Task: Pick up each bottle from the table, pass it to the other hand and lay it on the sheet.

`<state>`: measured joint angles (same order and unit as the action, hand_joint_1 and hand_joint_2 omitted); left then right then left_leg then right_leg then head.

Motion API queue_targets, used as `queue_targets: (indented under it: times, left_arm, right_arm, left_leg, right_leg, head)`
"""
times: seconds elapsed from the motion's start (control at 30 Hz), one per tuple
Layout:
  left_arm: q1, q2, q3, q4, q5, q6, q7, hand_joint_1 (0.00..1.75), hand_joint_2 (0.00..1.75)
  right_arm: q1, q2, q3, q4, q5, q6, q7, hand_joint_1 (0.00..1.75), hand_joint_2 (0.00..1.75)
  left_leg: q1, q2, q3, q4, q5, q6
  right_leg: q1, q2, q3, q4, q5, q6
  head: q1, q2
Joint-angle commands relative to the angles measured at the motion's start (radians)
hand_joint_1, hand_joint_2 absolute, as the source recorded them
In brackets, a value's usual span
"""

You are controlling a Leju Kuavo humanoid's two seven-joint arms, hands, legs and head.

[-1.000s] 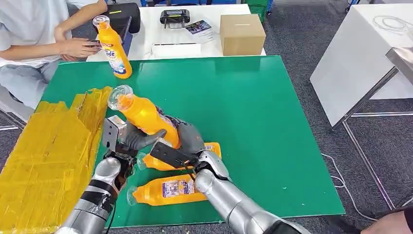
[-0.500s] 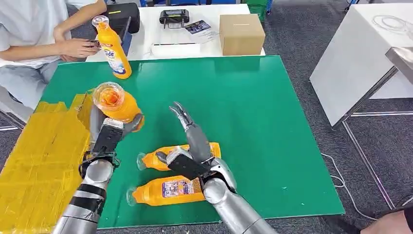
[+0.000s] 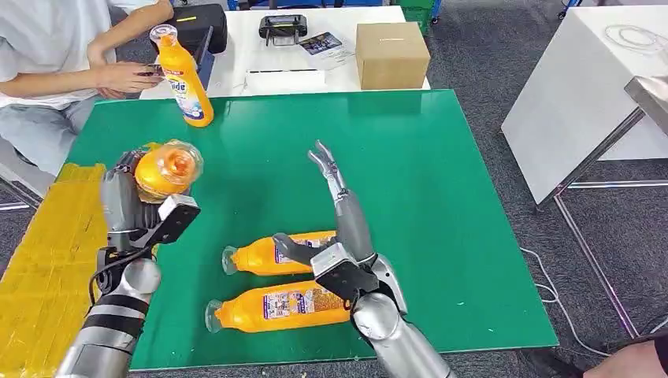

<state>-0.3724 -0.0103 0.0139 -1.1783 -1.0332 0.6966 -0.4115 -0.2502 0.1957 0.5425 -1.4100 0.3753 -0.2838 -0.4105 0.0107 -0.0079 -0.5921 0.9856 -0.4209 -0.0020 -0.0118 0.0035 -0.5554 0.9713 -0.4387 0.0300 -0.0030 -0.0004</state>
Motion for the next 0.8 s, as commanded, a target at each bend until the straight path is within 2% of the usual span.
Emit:
queue_targets:
  times: [0.03, 0.1, 0.13, 0.17, 0.2, 0.27, 0.3, 0.37, 0.4, 0.5, 0.53, 0.57, 0.6, 0.63, 0.67, 0.73, 0.77, 0.8]
  left_arm:
    - [0.133, 0.273, -0.011, -0.09, -0.538, 0.002, 0.398, 1.75, 1.75]
    - [0.149, 0.324, -0.075, -0.069, -0.538, 0.002, 0.462, 1.75, 1.75]
    - [0.15, 0.374, -0.129, -0.037, -0.538, 0.002, 0.516, 1.75, 1.75]
    - [0.136, 0.442, -0.255, -0.005, -0.538, 0.002, 0.639, 1.75, 1.75]
    - [0.136, 0.442, -0.257, -0.005, -0.538, 0.002, 0.641, 1.75, 1.75]
    - [0.136, 0.442, -0.257, -0.005, -0.538, 0.002, 0.641, 1.75, 1.75]
    - [0.116, 0.456, -0.316, 0.048, -0.538, 0.002, 0.683, 1.75, 1.75]
    - [0.1, 0.427, -0.275, 0.109, -0.538, 0.002, 0.622, 1.75, 1.75]
    - [0.068, 0.441, -0.341, 0.158, -0.538, 0.002, 0.668, 1.75, 1.75]
    - [0.03, 0.461, -0.409, 0.227, -0.538, 0.002, 0.707, 1.75, 1.75]
    - [0.03, 0.461, -0.409, 0.227, -0.538, 0.002, 0.707, 1.75, 1.75]
    - [0.044, 0.46, -0.352, 0.226, -0.538, 0.002, 0.649, 1.75, 1.75]
    - [0.044, 0.46, -0.352, 0.226, -0.538, 0.002, 0.649, 1.75, 1.75]
    - [0.044, 0.46, -0.352, 0.226, -0.538, 0.002, 0.649, 1.75, 1.75]
    - [0.005, 0.467, -0.425, 0.288, -0.538, 0.002, 0.7, 1.75, 1.75]
    - [0.004, 0.471, -0.402, 0.311, -0.538, 0.002, 0.682, 1.75, 1.75]
    - [0.0, 0.469, -0.406, 0.325, -0.538, 0.002, 0.687, 1.75, 1.75]
    - [0.001, 0.467, -0.39, 0.34, -0.538, 0.002, 0.677, 1.75, 1.75]
  right_arm:
    - [-0.01, -0.126, -0.014, -0.074, -0.129, 0.021, 0.085, 0.0, 1.75]
    - [-0.024, -0.136, -0.023, -0.051, -0.123, 0.013, 0.094, 0.0, 1.75]
    - [-0.033, -0.144, -0.033, -0.038, -0.123, 0.012, 0.102, 0.0, 1.75]
    - [-0.048, -0.148, -0.057, -0.014, -0.124, 0.012, 0.102, 0.0, 1.75]
    - [-0.049, -0.148, -0.059, -0.014, -0.123, 0.011, 0.101, 0.0, 1.75]
    - [-0.049, -0.148, -0.059, -0.014, -0.123, 0.011, 0.101, 0.0, 1.75]
    - [-0.048, -0.14, -0.067, -0.007, -0.101, -0.001, 0.088, 0.0, 1.75]
    - [-0.044, -0.143, -0.06, -0.016, -0.102, -0.001, 0.084, 0.0, 1.75]
    - [-0.04, -0.138, -0.059, -0.022, -0.098, -0.001, 0.082, 0.0, 1.75]
    - [-0.041, -0.137, -0.048, -0.027, -0.082, -0.009, 0.072, 0.0, 1.75]
    - [-0.041, -0.137, -0.048, -0.027, -0.082, -0.009, 0.072, 0.0, 1.75]
    - [-0.039, -0.137, -0.042, -0.031, -0.079, -0.016, 0.071, 0.0, 1.75]
    - [-0.039, -0.137, -0.042, -0.031, -0.079, -0.016, 0.071, 0.0, 1.75]
    - [-0.039, -0.137, -0.042, -0.031, -0.079, -0.016, 0.071, 0.0, 1.75]
    - [-0.04, -0.138, -0.04, -0.032, -0.076, -0.021, 0.07, 0.0, 1.75]
    - [-0.038, -0.139, -0.039, -0.032, -0.072, -0.029, 0.067, 0.0, 1.75]
    - [-0.038, -0.14, -0.039, -0.034, -0.072, -0.029, 0.066, 0.0, 1.75]
    - [-0.035, -0.142, -0.039, -0.037, -0.072, -0.032, 0.064, 0.0, 1.75]
  left_leg:
    - [0.001, 0.004, 0.005, 0.001, -0.003, 0.0]
    - [0.0, 0.011, 0.011, -0.003, -0.004, 0.0]
    - [0.0, 0.009, 0.009, -0.003, -0.004, 0.0]
    - [0.001, 0.01, 0.011, -0.002, -0.005, -0.001]
    - [0.002, 0.011, 0.01, -0.002, -0.005, -0.002]
    - [0.002, 0.006, 0.007, -0.001, -0.004, -0.002]
    - [0.002, 0.003, 0.005, -0.001, -0.003, -0.003]
    - [0.003, 0.004, 0.007, -0.001, -0.004, -0.002]
    - [0.003, 0.0, 0.008, -0.001, -0.003, -0.002]
    - [0.001, 0.002, 0.002, -0.001, -0.002, -0.002]
    - [0.002, 0.002, 0.005, -0.001, -0.003, -0.002]
    - [0.002, 0.001, 0.006, 0.0, -0.003, -0.002]
    - [0.001, 0.002, 0.003, -0.001, -0.002, -0.002]
    - [0.002, 0.003, 0.006, -0.001, -0.003, -0.002]
    - [0.001, 0.003, 0.003, -0.001, -0.002, -0.003]
    - [0.002, 0.001, 0.007, 0.0, -0.004, -0.002]
    - [0.001, 0.002, 0.003, -0.001, -0.002, -0.003]
    - [0.002, 0.002, 0.005, -0.001, -0.003, -0.003]
  right_leg:
    - [0.001, 0.003, 0.004, -0.001, -0.002, -0.001]
    - [0.001, 0.01, 0.007, -0.003, 0.0, -0.002]
    - [0.001, 0.008, 0.007, -0.002, -0.001, -0.002]
    - [0.002, 0.008, 0.008, -0.002, -0.002, -0.002]
    - [0.002, 0.011, 0.006, -0.001, -0.001, -0.002]
    - [0.002, 0.005, 0.004, 0.0, -0.003, -0.002]
    - [0.002, 0.004, 0.002, -0.001, -0.002, -0.001]
    - [0.002, 0.005, 0.004, -0.001, -0.002, -0.002]
    - [0.002, 0.0, 0.008, -0.002, -0.003, -0.002]
    - [0.001, 0.003, 0.001, 0.0, -0.001, -0.001]
    - [0.002, 0.002, 0.004, -0.001, -0.002, -0.001]
    - [0.002, 0.001, 0.006, -0.001, -0.003, -0.002]
    - [0.001, 0.003, 0.001, 0.0, -0.001, -0.001]
    - [0.002, 0.003, 0.004, -0.001, -0.002, -0.002]
    - [0.001, 0.004, 0.001, 0.0, -0.001, -0.001]
    - [0.002, 0.001, 0.006, -0.001, -0.003, -0.002]
    - [0.001, 0.003, 0.001, 0.0, -0.001, -0.001]
    - [0.002, 0.003, 0.004, -0.001, -0.002, -0.002]
  head:
    - [0.0, 0.0]
    - [0.0, 0.0]
    - [0.0, 0.0]
    - [0.0, 0.0]
    - [-0.001, 0.0]
    - [0.0, 0.0]
    - [0.0, 0.0]
    - [0.0, 0.0]
    - [0.0, 0.0]
    - [0.0, 0.0]
    - [0.001, 0.0]
    - [0.0, 0.0]
    - [0.0, 0.0]
    - [0.0, 0.0]
    - [0.0, 0.0]
    - [0.0, 0.0]
    - [0.0, 0.0]
    - [0.0, 0.0]
